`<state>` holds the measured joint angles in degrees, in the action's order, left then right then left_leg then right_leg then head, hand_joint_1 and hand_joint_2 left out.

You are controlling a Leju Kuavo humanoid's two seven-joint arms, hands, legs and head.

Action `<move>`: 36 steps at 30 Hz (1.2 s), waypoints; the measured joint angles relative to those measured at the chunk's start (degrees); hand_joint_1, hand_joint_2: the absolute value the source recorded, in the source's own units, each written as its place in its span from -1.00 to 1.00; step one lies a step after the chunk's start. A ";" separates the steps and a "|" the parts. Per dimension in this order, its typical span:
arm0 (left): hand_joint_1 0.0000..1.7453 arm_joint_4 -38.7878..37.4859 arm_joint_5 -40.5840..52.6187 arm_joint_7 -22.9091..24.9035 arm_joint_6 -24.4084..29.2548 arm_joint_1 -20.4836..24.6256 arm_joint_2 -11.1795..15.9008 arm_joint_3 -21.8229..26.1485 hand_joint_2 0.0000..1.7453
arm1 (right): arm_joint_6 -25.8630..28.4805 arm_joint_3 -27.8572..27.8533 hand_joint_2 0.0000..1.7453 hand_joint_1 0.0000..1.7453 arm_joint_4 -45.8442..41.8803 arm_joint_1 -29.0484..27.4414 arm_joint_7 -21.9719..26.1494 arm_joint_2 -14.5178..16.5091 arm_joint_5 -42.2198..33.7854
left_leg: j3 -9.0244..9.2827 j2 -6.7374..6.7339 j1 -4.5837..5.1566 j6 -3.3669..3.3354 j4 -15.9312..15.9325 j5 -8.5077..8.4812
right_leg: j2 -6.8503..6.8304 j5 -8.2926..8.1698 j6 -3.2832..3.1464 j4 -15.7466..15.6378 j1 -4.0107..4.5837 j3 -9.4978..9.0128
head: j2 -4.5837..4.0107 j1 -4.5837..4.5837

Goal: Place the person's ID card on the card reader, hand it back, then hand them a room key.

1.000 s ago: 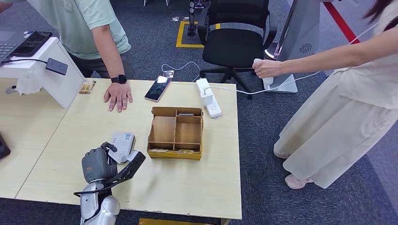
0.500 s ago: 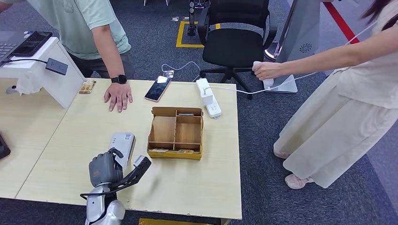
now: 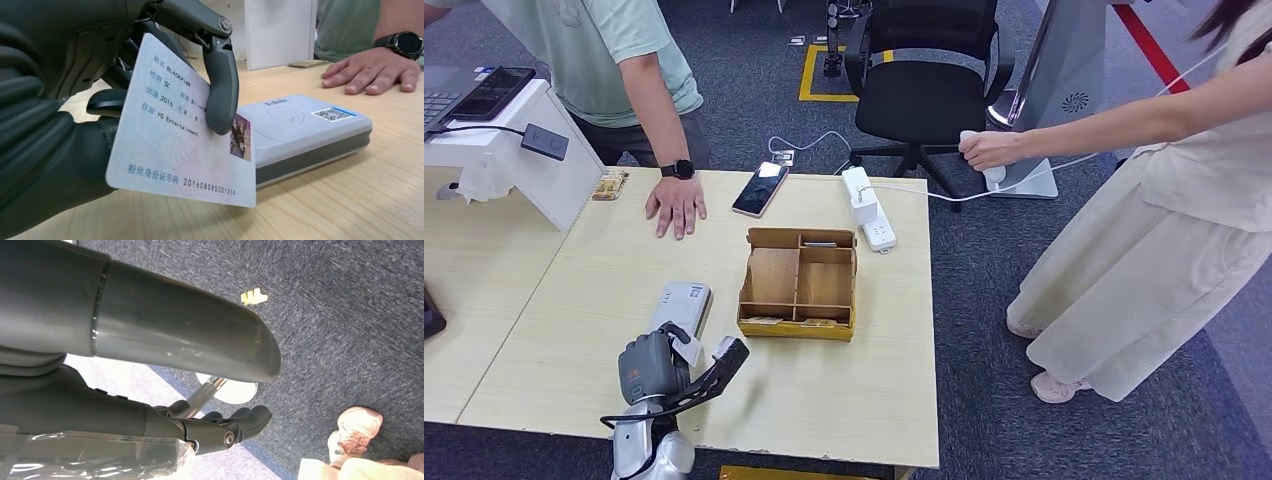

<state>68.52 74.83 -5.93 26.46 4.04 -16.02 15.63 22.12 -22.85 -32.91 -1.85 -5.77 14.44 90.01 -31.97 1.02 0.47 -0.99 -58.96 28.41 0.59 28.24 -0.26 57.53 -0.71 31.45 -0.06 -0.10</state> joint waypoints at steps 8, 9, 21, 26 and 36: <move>1.00 0.00 -0.54 1.04 -0.53 0.01 -0.08 0.02 1.00 | -0.11 -0.43 -1.00 -1.00 -0.77 -0.19 0.82 0.24 0.00 | 0.00 0.00 0.00 0.00 0.00 0.00 | 0.00 0.00 0.00 0.00 0.00 0.00 | 0.01 0.00; 1.00 0.00 -0.86 0.94 -0.53 0.02 -0.08 0.02 1.00 | -0.14 -0.46 -1.00 -1.00 -0.85 -0.20 0.91 0.27 0.00 | 0.00 0.00 0.00 0.00 0.00 0.00 | 0.00 0.00 0.00 0.00 0.00 0.00 | 0.01 -0.01; 1.00 0.24 -2.31 -1.03 -0.29 0.39 -0.07 0.01 1.00 | -0.63 -0.52 -1.00 -1.00 -1.10 -0.19 1.00 0.36 0.00 | 0.00 0.00 0.00 0.00 0.00 0.00 | 0.00 0.00 0.00 0.00 0.00 0.00 | 0.00 0.00; 1.00 1.08 -6.27 -2.93 -0.51 0.73 -0.03 0.02 1.00 | -0.56 -0.52 -1.00 -1.00 -1.10 -0.14 0.99 0.36 0.00 | 0.00 0.00 0.00 0.00 0.00 0.00 | -0.01 0.00 0.00 0.00 0.00 0.00 | 0.01 -0.01; 1.00 3.58 -11.18 -4.12 -2.48 2.39 0.00 0.09 1.00 | -0.46 -0.52 -1.00 -1.00 -0.88 0.05 0.96 0.36 0.00 | 0.00 0.00 0.00 0.00 0.00 0.00 | 0.00 0.00 0.00 0.00 0.00 -0.01 | 0.00 0.01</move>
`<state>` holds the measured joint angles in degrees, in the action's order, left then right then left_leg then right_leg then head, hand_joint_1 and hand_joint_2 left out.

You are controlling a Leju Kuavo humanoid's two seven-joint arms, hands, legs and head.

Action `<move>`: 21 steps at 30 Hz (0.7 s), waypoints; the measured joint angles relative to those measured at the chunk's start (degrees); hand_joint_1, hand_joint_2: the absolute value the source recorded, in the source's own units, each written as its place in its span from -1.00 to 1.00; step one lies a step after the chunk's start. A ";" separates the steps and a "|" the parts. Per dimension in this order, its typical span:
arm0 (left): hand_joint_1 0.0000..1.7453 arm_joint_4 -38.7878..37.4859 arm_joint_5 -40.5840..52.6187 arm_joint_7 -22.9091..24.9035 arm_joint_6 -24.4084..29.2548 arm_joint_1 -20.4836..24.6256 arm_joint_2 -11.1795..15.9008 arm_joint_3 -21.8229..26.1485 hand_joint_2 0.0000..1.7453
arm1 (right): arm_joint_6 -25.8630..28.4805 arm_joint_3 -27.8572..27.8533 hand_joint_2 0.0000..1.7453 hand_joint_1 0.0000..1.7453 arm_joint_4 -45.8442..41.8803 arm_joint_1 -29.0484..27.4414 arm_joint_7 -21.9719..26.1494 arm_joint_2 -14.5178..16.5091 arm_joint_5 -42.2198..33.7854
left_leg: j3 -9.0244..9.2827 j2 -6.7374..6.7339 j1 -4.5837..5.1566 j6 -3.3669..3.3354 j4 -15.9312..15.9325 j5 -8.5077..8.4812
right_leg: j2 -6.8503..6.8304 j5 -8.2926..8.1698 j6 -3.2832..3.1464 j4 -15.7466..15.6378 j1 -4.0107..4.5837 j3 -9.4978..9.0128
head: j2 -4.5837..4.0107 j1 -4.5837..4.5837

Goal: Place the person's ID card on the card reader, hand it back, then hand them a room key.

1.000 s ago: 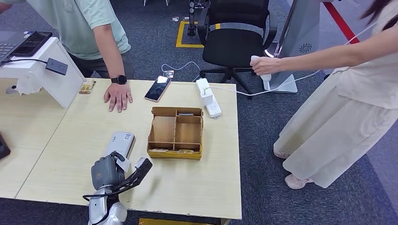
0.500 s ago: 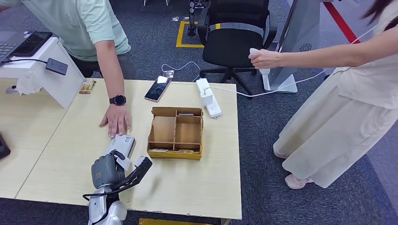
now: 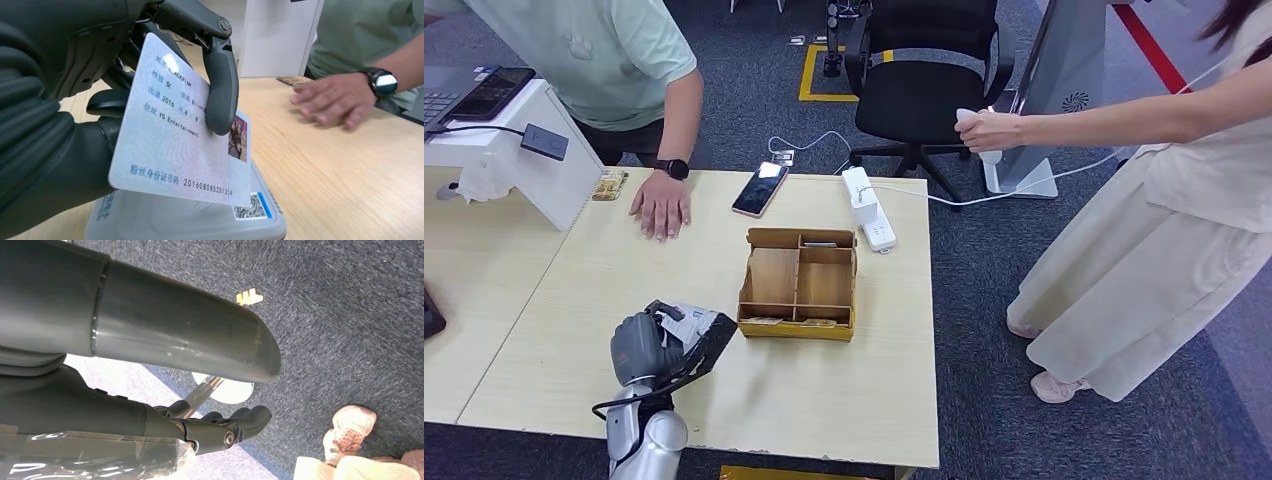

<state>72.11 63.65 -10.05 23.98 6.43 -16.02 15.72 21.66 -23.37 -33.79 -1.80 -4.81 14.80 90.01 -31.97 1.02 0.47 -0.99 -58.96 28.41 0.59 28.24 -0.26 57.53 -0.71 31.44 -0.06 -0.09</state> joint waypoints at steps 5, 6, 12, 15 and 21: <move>1.00 0.51 -0.27 -0.45 -0.01 0.14 0.00 0.05 1.00 | 0.00 0.00 -1.00 -1.00 0.08 0.14 0.00 0.00 0.00 | 0.00 0.00 0.00 0.00 0.00 0.00 | 0.00 0.00 0.00 0.00 0.00 0.00 | 0.00 0.00; 1.00 0.52 -0.31 -0.53 -0.01 0.15 0.00 0.05 1.00 | 0.00 0.00 -1.00 -1.00 0.08 0.15 0.00 0.00 0.00 | 0.00 0.00 0.00 0.00 0.00 0.00 | 0.00 0.00 0.00 0.00 0.00 0.00 | 0.00 -0.01; 1.00 0.59 -0.53 -0.64 -0.13 0.17 0.00 0.06 1.00 | 0.00 0.00 -1.00 -1.00 0.08 0.16 -0.01 0.00 0.00 | 0.00 0.00 0.00 0.00 0.00 0.00 | 0.00 0.00 0.00 0.00 0.00 0.00 | 0.00 -0.01; 1.00 0.59 -0.31 -0.36 -0.35 0.16 0.00 0.10 1.00 | 0.01 0.00 -1.00 -1.00 0.08 0.17 -0.08 0.00 0.00 | 0.00 0.00 0.00 0.00 0.00 0.00 | 0.00 0.00 0.00 0.00 0.00 0.00 | 0.00 -0.01; 1.00 0.56 2.15 1.31 -0.11 -0.35 0.04 0.61 1.00 | 0.02 0.00 -1.00 -1.00 0.08 0.14 -0.17 0.00 0.00 | -0.01 0.00 0.00 0.00 0.00 0.00 | 0.00 0.00 0.00 0.00 0.00 0.00 | 0.01 0.00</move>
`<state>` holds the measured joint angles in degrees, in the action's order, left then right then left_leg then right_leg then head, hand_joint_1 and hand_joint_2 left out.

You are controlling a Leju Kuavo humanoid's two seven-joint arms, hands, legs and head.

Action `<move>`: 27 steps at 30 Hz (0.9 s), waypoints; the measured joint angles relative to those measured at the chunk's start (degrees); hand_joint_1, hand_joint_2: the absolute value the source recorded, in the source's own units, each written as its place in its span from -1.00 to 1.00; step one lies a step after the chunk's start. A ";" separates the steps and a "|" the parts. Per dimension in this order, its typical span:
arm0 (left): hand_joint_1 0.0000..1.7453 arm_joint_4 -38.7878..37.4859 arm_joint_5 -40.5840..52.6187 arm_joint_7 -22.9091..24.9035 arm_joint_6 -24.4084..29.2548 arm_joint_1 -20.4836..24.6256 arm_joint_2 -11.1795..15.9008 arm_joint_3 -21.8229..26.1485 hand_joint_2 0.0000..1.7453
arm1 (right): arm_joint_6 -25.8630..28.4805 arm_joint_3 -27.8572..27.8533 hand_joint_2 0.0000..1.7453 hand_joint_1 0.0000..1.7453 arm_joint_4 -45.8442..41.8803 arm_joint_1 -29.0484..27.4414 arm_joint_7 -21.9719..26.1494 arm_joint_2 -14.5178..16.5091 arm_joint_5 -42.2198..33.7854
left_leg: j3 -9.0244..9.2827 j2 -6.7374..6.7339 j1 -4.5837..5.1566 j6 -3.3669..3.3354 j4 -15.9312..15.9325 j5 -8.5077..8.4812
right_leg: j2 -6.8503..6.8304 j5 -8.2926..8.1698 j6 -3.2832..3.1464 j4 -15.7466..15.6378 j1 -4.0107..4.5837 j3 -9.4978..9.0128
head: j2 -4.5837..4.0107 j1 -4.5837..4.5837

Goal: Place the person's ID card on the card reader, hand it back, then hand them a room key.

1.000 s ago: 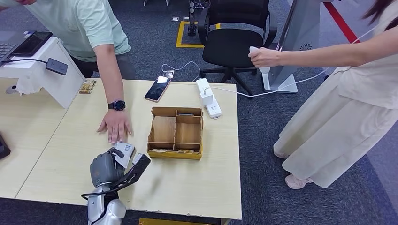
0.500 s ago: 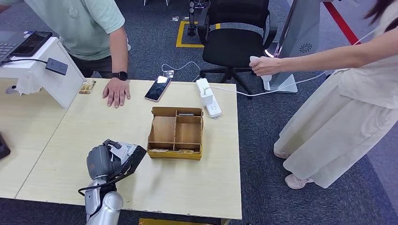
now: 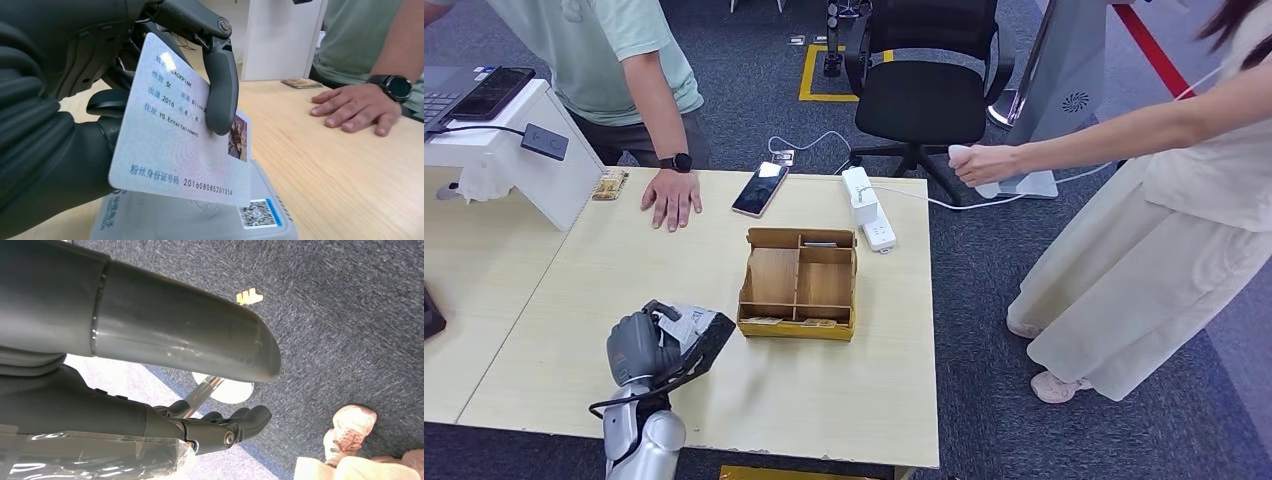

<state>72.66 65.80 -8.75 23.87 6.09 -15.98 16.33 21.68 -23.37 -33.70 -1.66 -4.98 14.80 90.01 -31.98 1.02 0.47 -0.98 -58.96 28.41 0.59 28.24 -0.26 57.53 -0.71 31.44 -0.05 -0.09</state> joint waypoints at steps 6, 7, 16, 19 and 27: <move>1.00 -0.01 1.41 0.98 0.11 -0.89 0.21 0.87 1.00 | 0.00 0.00 -1.00 -1.00 0.00 -0.02 0.00 0.00 0.00 | 0.00 0.00 0.00 0.00 0.00 0.00 | -0.01 0.00 0.00 0.00 0.00 0.00 | -0.01 -0.01; 1.00 -0.01 1.47 1.04 0.12 -0.96 0.22 0.90 1.00 | 0.00 0.00 -1.00 -1.00 0.00 -0.02 0.00 0.00 0.00 | 0.00 0.00 0.00 0.00 0.00 0.00 | -0.01 0.00 0.00 0.00 0.00 0.00 | -0.01 0.00; 1.00 -0.01 4.12 2.17 1.66 -2.37 0.30 2.08 1.00 | 0.13 -0.20 -1.00 -1.00 -0.02 -0.13 0.18 0.00 0.00 | 0.00 0.01 0.00 0.00 0.00 0.00 | -0.01 0.00 0.00 0.00 0.00 0.00 | -0.01 0.00; 1.00 0.02 4.60 2.21 2.01 -2.74 0.54 2.69 1.00 | 0.13 -0.26 -1.00 -1.00 -0.06 -0.24 0.17 0.00 0.00 | 0.00 0.01 0.00 0.00 0.00 0.00 | -0.01 0.01 0.00 0.00 0.00 0.00 | -0.01 -0.01; 1.00 0.30 5.49 2.96 1.55 -3.41 0.70 4.95 1.00 | 0.13 -0.89 -1.00 -1.00 -0.40 -0.48 0.35 0.00 0.00 | 0.01 0.01 0.00 0.00 0.01 0.00 | -0.01 0.00 0.00 0.00 0.00 -0.01 | -0.01 0.00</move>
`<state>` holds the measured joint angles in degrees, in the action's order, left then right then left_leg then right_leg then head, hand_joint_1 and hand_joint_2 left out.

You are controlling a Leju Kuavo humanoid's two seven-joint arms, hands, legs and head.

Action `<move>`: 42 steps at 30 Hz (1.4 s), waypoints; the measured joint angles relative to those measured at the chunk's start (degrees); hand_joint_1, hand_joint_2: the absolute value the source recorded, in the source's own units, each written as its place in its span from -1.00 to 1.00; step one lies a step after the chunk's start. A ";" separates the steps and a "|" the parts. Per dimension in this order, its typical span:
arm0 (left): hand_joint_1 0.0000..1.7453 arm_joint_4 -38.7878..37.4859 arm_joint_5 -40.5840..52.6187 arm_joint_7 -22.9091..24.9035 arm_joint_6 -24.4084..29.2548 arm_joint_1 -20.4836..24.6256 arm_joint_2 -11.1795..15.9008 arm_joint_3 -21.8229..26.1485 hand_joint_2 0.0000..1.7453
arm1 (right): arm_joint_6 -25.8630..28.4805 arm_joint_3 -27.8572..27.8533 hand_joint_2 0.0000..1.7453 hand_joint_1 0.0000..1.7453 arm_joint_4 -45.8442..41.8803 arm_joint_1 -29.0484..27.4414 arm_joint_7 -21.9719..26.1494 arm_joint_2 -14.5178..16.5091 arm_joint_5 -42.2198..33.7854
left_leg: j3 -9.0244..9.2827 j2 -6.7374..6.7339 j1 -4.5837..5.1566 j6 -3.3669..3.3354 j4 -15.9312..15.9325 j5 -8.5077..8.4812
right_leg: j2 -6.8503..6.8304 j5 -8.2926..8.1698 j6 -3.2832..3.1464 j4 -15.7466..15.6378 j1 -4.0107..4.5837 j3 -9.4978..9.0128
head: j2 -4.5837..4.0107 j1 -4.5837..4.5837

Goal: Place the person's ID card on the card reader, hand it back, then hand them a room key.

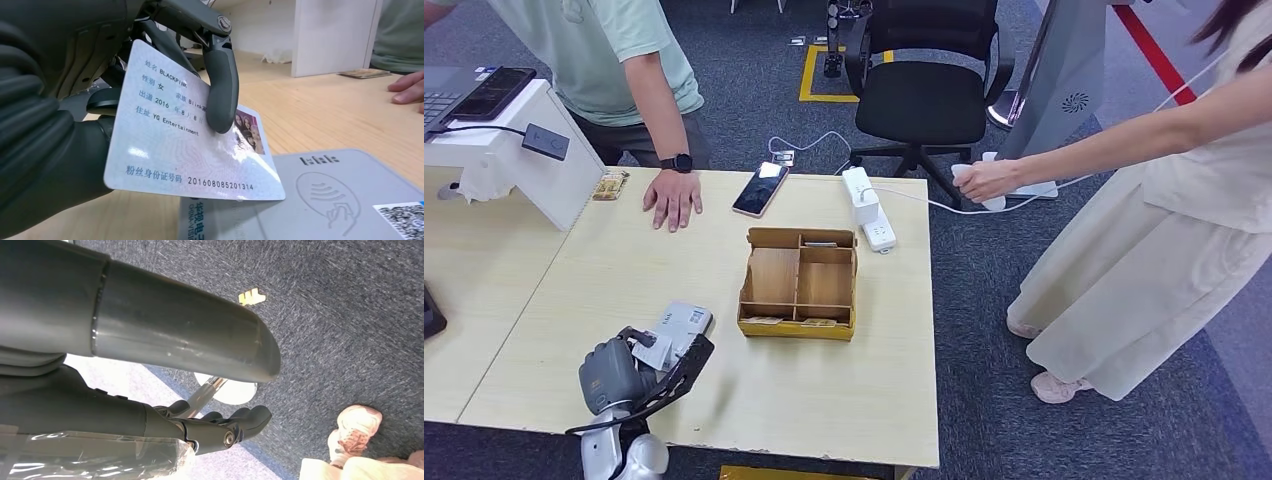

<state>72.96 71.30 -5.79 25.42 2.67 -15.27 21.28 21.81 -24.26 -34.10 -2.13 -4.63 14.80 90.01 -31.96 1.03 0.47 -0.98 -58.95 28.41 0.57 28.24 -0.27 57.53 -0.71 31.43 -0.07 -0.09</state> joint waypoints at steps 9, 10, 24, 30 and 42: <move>1.00 -0.34 0.08 0.00 -0.90 -0.19 -0.52 1.52 1.00 | -0.16 -0.27 -1.00 -1.00 -1.05 -0.37 0.16 0.02 0.00 | 0.00 0.00 0.00 0.00 0.00 0.00 | 0.01 0.00 0.00 0.00 0.00 0.00 | 0.01 -0.01; 1.00 -0.46 0.09 0.00 -1.06 -0.19 -0.61 1.58 1.00 | -0.18 -0.34 -1.00 -1.00 -1.16 -0.39 0.36 0.03 0.00 | 0.00 0.00 0.01 0.00 0.00 0.00 | 0.00 0.00 0.00 0.00 0.00 0.00 | 0.01 0.00; 1.00 -2.06 0.58 -0.11 -2.54 -0.08 -1.10 1.60 1.00 | -0.18 -1.61 -1.00 -1.00 -2.10 -0.52 1.74 0.48 0.00 | 0.06 -0.01 0.00 0.00 0.00 0.00 | 0.01 0.00 0.00 0.00 0.00 -0.03 | 0.00 0.00; 1.00 -2.08 0.57 -0.11 -2.91 0.44 -1.10 1.58 1.00 | -0.17 -1.64 -1.00 -1.00 -2.16 -0.49 1.85 0.50 0.00 | 0.06 -0.01 0.00 0.00 0.00 0.00 | 0.00 0.00 0.00 0.00 0.00 -0.03 | 0.00 -0.01; 1.00 -2.08 0.46 -0.11 -3.01 0.82 -1.12 1.58 1.00 | -0.17 -1.67 -1.00 -1.00 -2.16 -0.47 1.86 0.52 0.00 | 0.07 -0.01 0.00 0.01 0.00 0.00 | 0.01 0.00 0.00 0.00 0.00 -0.03 | 0.01 0.00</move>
<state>70.88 71.76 -5.90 22.41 3.49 -16.39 22.86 21.64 -25.92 -36.26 -2.61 -2.77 15.32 90.01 -31.90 1.02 0.47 -0.98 -58.95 28.40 0.58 28.24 -0.27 57.53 -0.71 31.40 -0.06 -0.10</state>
